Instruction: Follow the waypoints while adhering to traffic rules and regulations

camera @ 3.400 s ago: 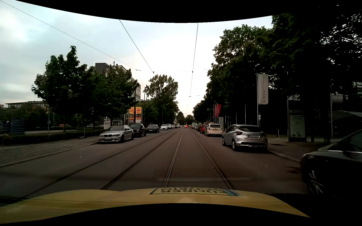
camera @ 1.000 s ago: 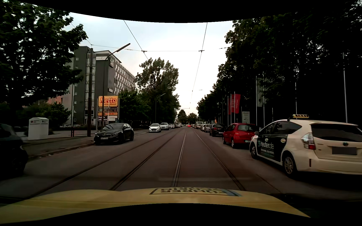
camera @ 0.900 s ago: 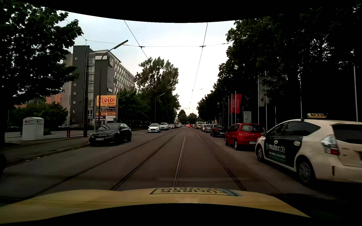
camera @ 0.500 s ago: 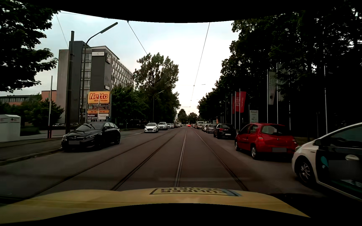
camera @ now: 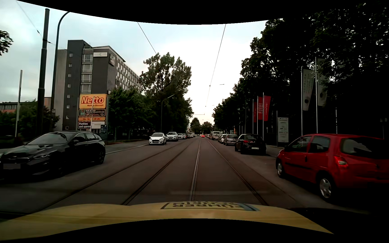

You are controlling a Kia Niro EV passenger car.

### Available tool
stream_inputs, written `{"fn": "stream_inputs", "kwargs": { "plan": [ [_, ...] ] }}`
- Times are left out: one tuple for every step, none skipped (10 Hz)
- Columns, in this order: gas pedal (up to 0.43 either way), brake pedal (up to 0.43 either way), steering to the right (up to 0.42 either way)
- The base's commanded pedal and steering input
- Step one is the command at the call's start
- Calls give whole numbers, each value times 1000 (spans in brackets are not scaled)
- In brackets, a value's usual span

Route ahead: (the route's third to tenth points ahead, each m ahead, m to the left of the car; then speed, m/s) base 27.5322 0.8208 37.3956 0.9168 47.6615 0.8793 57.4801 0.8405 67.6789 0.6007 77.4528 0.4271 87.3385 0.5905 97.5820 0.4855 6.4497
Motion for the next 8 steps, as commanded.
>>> {"fn": "stream_inputs", "kwargs": {
  "plan": [
    [0, 0, 4],
    [0, 0, 4],
    [0, 0, 4],
    [20, 0, 4],
    [59, 0, 4],
    [59, 0, 4],
    [59, 0, 4],
    [67, 0, 4]
  ]
}}
